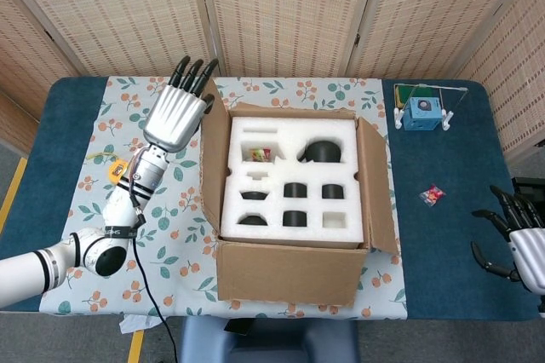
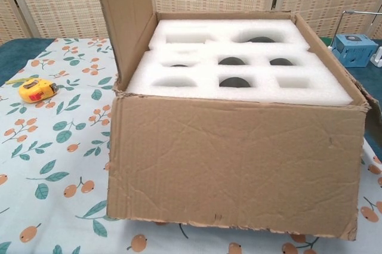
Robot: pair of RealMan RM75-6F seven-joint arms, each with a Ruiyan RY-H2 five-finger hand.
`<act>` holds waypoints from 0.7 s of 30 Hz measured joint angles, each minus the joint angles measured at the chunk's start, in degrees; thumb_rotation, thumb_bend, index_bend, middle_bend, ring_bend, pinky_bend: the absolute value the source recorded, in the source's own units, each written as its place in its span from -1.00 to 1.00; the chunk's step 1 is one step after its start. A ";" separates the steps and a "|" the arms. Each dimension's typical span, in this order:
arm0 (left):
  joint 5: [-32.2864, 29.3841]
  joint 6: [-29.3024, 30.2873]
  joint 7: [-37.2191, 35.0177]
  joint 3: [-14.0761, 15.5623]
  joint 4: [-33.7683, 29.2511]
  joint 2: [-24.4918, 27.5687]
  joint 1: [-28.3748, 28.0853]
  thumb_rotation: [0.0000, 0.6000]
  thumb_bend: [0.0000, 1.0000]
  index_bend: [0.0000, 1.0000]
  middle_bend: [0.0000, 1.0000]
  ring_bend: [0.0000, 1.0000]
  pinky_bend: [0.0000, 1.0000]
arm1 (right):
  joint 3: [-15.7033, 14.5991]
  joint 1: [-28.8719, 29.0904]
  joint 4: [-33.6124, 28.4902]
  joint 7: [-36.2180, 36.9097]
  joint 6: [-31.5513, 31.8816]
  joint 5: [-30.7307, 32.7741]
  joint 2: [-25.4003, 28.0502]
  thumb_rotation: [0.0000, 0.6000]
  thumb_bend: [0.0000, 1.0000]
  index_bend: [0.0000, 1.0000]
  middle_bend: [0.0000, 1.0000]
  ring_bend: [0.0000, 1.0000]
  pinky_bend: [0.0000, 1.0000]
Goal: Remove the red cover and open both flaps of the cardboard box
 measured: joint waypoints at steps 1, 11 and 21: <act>-0.21 0.03 -0.25 -0.01 0.25 0.16 0.20 1.00 0.96 0.03 -0.98 -1.00 -1.00 | 0.03 -0.06 -0.05 -0.08 -0.01 0.09 0.01 0.04 0.01 -0.49 -1.00 -1.00 -1.00; -2.64 0.61 -1.32 0.69 2.11 1.98 3.05 1.00 0.96 0.02 -0.98 -1.00 -1.00 | 0.27 -0.36 -0.50 -0.27 0.24 0.32 0.17 0.04 0.01 -0.50 -1.00 -1.00 -1.00; -3.87 1.62 -4.31 1.62 -2.32 5.72 7.36 1.00 0.91 -0.68 -0.98 -1.00 -1.00 | 0.57 -0.55 -1.44 -2.93 0.28 0.85 0.07 0.08 0.01 -0.53 -1.00 -1.00 -1.00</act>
